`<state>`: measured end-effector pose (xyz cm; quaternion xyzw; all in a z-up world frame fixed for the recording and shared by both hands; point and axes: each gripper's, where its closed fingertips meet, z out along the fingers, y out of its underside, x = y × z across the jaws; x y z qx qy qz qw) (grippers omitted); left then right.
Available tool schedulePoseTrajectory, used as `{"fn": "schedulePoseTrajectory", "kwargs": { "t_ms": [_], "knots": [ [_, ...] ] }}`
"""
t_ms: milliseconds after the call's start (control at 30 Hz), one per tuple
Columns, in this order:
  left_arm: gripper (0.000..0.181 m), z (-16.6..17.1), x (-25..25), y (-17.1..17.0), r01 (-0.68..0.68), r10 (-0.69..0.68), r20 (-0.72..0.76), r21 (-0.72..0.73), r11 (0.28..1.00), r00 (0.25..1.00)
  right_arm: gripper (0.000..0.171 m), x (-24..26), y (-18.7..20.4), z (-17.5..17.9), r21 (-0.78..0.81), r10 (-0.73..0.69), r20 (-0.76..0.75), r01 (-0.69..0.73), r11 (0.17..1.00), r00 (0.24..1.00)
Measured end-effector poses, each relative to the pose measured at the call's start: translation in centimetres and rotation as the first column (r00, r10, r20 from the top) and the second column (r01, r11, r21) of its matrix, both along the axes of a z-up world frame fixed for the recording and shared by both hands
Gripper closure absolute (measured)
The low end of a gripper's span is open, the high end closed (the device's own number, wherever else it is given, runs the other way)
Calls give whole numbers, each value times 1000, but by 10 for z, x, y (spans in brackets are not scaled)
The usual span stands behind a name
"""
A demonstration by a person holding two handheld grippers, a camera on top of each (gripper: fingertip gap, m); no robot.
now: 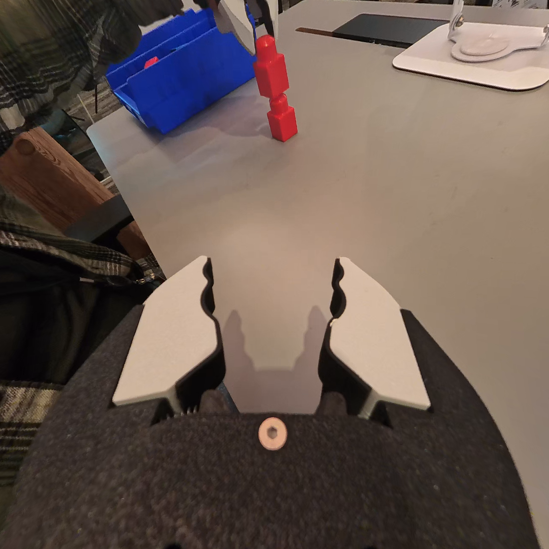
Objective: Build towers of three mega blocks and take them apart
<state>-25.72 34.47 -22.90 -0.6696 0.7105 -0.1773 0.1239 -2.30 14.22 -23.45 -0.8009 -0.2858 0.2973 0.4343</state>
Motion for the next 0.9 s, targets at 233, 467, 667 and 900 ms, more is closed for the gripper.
{"fn": "schedulePoseTrajectory", "kwargs": {
  "t_ms": [233,467,667,900],
  "knots": [
    [155,-10,2,2,-7,7,-8,-10,1000,1000,95,0,2,-2,-6,1,3,-1,1000,1000],
    [154,-18,2,0,-13,12,-31,-23,1000,999,95,0,2,-2,-8,2,0,-2,1000,1000],
    [155,-22,2,0,-23,22,-72,-22,999,997,96,0,1,-4,-9,1,-3,-1,1000,1000],
    [154,-26,1,0,-30,27,-94,-32,999,995,96,0,1,-9,-21,8,-12,-8,1000,1000]
  ]
}}
